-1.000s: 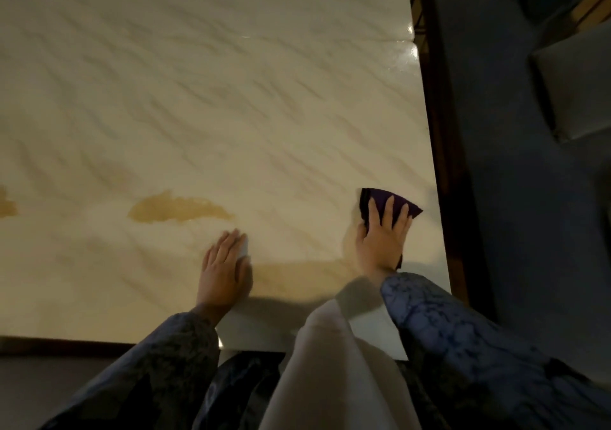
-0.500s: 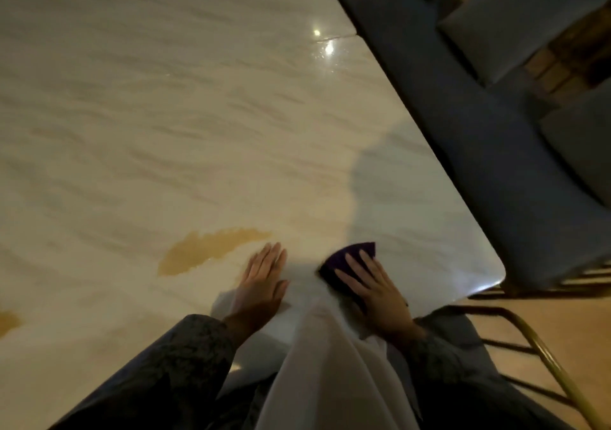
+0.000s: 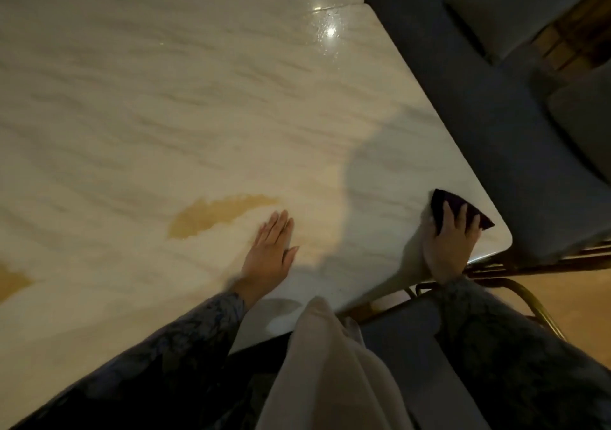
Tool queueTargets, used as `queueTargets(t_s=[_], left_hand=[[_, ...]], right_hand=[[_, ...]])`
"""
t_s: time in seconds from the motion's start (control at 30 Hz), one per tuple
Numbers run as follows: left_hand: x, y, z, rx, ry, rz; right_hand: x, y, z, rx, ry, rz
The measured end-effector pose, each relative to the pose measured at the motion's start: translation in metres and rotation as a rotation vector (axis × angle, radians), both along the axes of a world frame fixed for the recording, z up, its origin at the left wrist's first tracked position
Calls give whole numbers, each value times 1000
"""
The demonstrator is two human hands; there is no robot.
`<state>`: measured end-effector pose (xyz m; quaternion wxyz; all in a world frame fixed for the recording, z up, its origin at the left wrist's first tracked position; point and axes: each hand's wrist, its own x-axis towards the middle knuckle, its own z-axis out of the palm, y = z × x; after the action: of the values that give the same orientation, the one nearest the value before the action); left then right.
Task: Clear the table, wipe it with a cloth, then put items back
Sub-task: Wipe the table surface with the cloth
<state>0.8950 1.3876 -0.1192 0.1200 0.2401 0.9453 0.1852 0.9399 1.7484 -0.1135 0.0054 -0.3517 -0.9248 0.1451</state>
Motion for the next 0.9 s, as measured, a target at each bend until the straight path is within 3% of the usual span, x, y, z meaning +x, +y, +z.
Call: queueTargets(t_s=[0.23, 0.47, 0.6, 0.7, 0.9], left_hand=[[28, -38, 0, 115, 61, 95], [40, -125, 5, 42, 123, 248], [35, -187, 11, 11, 110, 265], [30, -233, 13, 32, 104, 254], [29, -307, 8, -16, 87, 277]], right_hand=[[40, -123, -1, -3, 32, 382], [43, -283, -14, 48, 32, 721], [37, -332, -12, 73, 19, 834], [42, -335, -10, -24, 111, 736], [20, -307, -10, -39, 153, 158]])
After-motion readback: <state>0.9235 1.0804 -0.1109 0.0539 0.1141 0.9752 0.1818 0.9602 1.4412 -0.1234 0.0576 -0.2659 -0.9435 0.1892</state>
